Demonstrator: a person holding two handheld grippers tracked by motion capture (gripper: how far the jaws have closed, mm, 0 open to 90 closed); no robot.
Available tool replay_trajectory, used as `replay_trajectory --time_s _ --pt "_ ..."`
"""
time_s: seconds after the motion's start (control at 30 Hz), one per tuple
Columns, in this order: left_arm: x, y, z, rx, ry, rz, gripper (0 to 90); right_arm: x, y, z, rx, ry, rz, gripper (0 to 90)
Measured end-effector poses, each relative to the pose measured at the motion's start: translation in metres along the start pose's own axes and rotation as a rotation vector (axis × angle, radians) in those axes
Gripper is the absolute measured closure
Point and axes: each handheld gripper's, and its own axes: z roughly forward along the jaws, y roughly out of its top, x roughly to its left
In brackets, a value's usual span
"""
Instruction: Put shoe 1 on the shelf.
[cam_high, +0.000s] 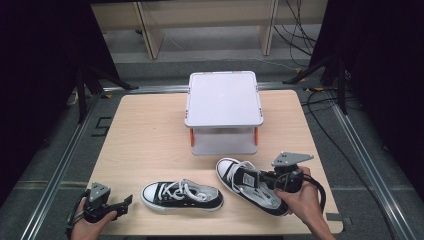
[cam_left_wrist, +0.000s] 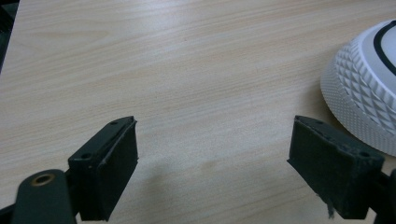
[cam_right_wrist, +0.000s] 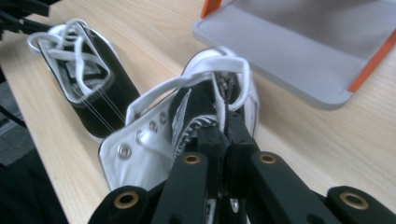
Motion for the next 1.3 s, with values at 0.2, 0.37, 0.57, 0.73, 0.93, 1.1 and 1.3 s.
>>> replay_trajectory --time_s 0.2,0.37,0.57,0.73,0.93,1.1,1.3 --pt "-0.001 0.0 -0.001 -0.005 0.003 -0.009 15.1 -0.001 0.02 -0.011 -0.019 0.045 0.001 88.3" --pt "0.0 0.0 -0.001 -0.011 -0.005 -0.011 15.2 0.001 0.047 -0.027 -0.044 0.097 -0.013 88.2" --pt "-0.001 0.0 -0.001 -0.012 -0.003 -0.011 15.1 0.001 0.08 -0.038 -0.096 0.161 -0.011 88.2" --pt "0.0 0.0 -0.001 -0.007 0.001 -0.006 15.1 0.004 0.116 -0.043 -0.109 0.14 -0.067 88.3" --pt "-0.001 0.0 -0.001 -0.014 -0.003 -0.013 15.2 0.001 0.149 -0.042 -0.124 0.151 -0.056 88.3" --pt "0.0 0.001 -0.002 -0.015 0.002 -0.001 15.2 -0.009 0.173 -0.03 -0.152 0.135 -0.039 88.3" --pt "0.0 0.001 -0.002 -0.015 -0.001 0.003 15.2 -0.025 0.194 -0.01 -0.16 0.112 0.03 88.3"
